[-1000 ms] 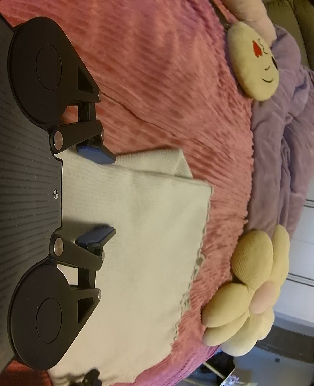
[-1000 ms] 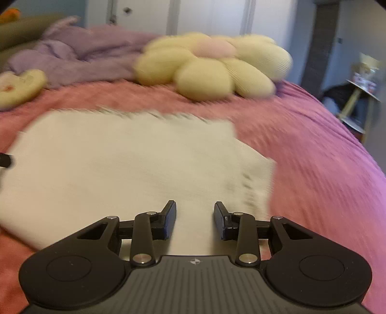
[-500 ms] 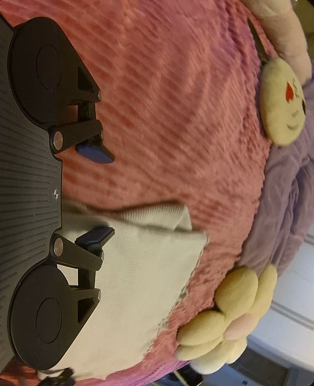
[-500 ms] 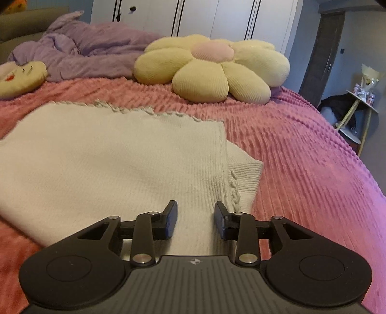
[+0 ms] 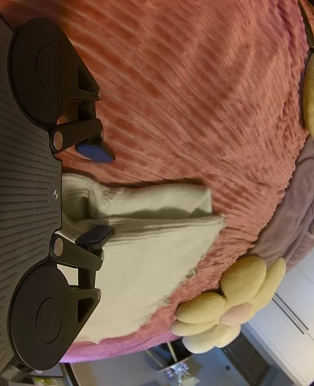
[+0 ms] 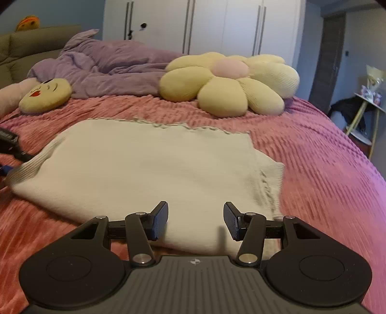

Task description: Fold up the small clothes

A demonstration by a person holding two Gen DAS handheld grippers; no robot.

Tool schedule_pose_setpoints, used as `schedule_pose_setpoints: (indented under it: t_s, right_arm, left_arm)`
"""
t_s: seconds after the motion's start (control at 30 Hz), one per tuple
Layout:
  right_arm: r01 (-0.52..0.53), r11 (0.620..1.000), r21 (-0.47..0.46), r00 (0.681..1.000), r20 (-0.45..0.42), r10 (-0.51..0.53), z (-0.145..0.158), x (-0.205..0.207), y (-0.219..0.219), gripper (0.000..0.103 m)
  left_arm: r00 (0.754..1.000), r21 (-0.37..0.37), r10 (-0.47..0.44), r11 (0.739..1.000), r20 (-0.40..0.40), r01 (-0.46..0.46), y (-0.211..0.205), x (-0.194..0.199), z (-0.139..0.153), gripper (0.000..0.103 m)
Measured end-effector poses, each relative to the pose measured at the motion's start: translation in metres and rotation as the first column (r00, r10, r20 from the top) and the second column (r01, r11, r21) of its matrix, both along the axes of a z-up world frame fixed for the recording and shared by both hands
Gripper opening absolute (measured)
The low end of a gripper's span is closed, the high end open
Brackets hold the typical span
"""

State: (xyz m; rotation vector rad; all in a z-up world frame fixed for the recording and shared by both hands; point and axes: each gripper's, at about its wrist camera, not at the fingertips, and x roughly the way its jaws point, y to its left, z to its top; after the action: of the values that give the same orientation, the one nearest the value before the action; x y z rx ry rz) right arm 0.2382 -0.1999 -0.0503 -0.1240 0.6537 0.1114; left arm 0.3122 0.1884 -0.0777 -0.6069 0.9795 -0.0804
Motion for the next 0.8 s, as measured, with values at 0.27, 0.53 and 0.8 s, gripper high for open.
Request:
schedule_pose_setpoints:
  t_s: [0.27, 0.53, 0.8]
  right_arm:
    - [-0.023, 1.000, 0.018, 0.999, -0.024, 0.023, -0.003, -0.002, 0.012, 0.051]
    - [-0.054, 0.998, 0.022, 0.998, -0.021, 0.054, -0.001, -0.006, 0.018, 0.055]
    - [-0.076, 0.997, 0.023, 0.997, -0.017, 0.076, 0.001, -0.012, 0.025, 0.055]
  left_arm:
    - [1.000, -0.191, 0.003, 0.982, -0.015, -0.005, 0.014, -0.002, -0.006, 0.065]
    - [0.998, -0.127, -0.064, 0.990, 0.000, 0.064, 0.004, 0.008, 0.004, 0.078]
    - [0.996, -0.151, -0.076, 0.986, -0.038, 0.070, -0.003, 0.028, -0.012, 0.055]
